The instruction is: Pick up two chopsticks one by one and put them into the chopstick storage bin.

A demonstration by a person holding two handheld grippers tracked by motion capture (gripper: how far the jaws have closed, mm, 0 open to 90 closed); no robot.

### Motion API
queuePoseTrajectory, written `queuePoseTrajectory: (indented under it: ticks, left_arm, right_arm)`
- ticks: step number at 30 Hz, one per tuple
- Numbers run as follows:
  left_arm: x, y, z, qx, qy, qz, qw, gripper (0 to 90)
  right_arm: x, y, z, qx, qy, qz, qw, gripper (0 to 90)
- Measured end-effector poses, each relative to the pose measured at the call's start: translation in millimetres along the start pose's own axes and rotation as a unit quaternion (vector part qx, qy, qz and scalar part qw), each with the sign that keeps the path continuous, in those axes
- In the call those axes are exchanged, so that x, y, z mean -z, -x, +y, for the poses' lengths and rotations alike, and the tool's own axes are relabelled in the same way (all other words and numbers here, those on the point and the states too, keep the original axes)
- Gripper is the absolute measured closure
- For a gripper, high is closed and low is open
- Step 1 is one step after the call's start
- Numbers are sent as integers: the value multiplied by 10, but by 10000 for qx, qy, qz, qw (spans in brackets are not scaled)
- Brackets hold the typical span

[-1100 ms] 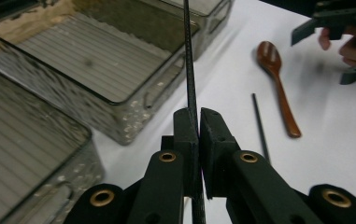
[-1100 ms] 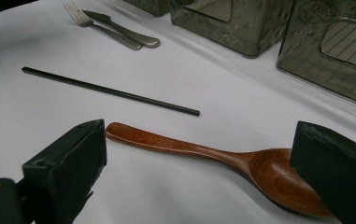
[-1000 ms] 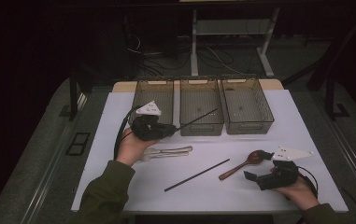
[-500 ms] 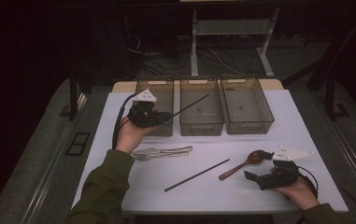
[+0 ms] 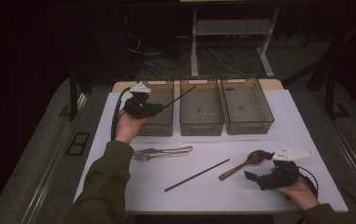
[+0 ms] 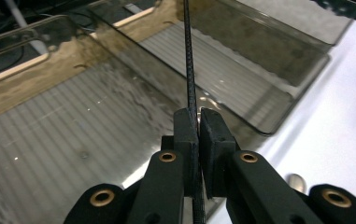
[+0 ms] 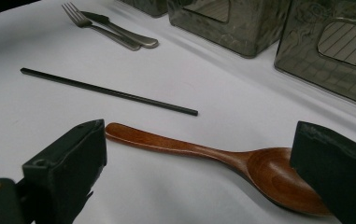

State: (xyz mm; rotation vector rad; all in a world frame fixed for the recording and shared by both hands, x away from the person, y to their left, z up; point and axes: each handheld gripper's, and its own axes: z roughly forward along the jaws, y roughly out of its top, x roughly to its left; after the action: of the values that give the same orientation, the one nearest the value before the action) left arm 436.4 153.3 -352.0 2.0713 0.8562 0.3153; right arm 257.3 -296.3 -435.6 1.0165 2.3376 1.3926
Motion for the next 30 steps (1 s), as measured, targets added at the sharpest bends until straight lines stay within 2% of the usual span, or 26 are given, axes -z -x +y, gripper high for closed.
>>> queuePoseTrajectory:
  ticks: [6,9,14,20,25,30]
  left_arm:
    - [-12,-161,-29,166,11,213,9996,847]
    - [-21,-236,-60,324,97,313,9989,847]
    - [-21,-354,-118,428,-10,518,9977,847]
    - [-11,-463,-199,455,-181,776,9958,847]
    - [-9,-513,-250,582,-242,848,9944,847]
    - [-30,-517,-262,571,-294,845,9943,847]
  right_arm:
    - [0,1,-1,3,0,3,10000,33]
    - [1,0,-1,5,4,8,10000,33]
    - [4,2,0,20,15,5,10000,34]
    - [9,2,-1,0,12,6,10000,33]
    - [13,2,0,2,14,15,10000,34]
    - [13,4,0,4,18,8,10000,34]
